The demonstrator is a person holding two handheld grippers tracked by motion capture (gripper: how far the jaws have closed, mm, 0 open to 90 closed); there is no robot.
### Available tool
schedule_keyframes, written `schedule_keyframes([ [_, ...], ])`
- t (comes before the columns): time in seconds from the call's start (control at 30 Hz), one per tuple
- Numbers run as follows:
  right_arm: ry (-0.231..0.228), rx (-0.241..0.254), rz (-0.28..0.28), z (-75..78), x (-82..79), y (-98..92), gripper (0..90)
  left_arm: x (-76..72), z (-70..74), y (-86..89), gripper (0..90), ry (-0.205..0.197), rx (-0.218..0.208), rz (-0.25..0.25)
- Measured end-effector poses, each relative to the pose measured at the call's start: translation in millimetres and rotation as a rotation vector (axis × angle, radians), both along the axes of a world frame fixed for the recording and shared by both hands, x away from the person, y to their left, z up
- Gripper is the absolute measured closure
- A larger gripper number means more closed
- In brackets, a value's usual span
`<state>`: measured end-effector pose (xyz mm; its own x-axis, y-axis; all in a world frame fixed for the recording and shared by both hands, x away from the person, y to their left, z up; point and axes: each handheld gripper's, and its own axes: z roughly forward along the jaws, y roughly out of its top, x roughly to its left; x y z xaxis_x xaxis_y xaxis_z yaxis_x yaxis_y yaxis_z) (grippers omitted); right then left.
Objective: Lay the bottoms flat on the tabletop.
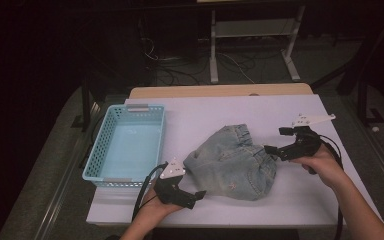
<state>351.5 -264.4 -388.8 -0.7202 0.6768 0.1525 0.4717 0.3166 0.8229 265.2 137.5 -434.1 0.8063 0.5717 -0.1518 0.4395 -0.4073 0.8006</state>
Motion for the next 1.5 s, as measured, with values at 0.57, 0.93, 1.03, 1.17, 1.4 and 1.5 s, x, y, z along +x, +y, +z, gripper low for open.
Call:
schedule_keyframes([
  [0.57,0.065,-0.021,0.001,-20.3,-3.7,-24.1,34.4,-0.6,0.5,-0.3,1.4,0.003,-0.009,-0.008],
  [0.93,0.131,-0.05,0.047,-40.1,-0.2,-18.9,46.0,0.5,-0.3,0.4,1.4,0.009,-0.009,-0.008],
  [1.03,0.153,-0.042,0.066,-44.5,2.8,-16.2,51.9,0.3,-0.4,0.3,1.4,0.01,-0.01,-0.008],
  [1.17,0.18,-0.07,0.102,-50.7,3.2,-8.4,60.7,0.7,-0.5,0.2,1.4,0.01,-0.01,-0.008],
  [1.4,0.156,-0.109,0.135,-51.8,1.0,-0.2,74.8,0.6,-0.5,0.8,1.4,0.009,-0.006,-0.007],
  [1.5,0.129,-0.118,0.124,-46.5,-2.0,-1.0,77.8,0.7,-0.6,0.5,1.4,0.009,-0.006,-0.006],
])
